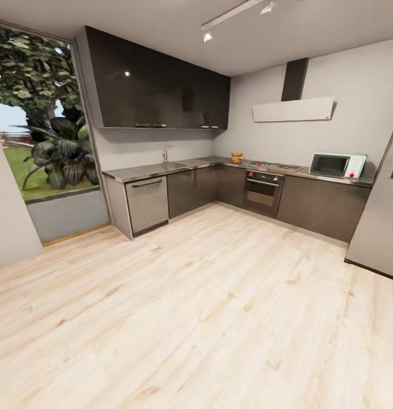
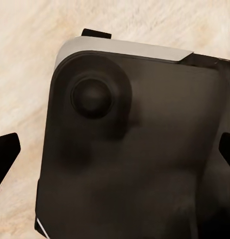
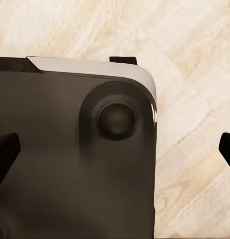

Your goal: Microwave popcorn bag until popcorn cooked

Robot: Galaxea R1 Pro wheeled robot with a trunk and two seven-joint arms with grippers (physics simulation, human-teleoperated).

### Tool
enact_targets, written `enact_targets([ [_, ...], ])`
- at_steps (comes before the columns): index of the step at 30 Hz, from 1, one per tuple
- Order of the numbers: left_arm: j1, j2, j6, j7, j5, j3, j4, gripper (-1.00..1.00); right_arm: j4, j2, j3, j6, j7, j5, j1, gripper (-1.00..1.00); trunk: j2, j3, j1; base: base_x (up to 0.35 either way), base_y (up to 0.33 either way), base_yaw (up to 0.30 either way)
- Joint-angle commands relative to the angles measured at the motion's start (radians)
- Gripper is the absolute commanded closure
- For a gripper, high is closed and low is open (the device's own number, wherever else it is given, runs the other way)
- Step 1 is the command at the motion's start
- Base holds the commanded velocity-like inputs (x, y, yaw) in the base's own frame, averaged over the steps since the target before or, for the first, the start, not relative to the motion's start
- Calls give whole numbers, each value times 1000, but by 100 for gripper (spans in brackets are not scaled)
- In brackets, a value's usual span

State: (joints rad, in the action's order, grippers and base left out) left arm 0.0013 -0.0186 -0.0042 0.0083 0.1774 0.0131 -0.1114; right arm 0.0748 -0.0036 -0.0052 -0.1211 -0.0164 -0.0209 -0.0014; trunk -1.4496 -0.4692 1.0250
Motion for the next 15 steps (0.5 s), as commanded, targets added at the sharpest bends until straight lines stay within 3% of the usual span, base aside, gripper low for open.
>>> enact_targets([
  [1, 0, -1, 0, 1, 7, 1, -1, -100, 0, 0, -1, -2, -2, -2, 0, -100, 0, -1, 0, 0, 0, -283],
  [15, 0, -2, 0, 1, 7, 1, -1, -100, 0, -1, -1, 0, -4, -2, 0, -100, 0, -1, 0, 0, 0, -283],
])
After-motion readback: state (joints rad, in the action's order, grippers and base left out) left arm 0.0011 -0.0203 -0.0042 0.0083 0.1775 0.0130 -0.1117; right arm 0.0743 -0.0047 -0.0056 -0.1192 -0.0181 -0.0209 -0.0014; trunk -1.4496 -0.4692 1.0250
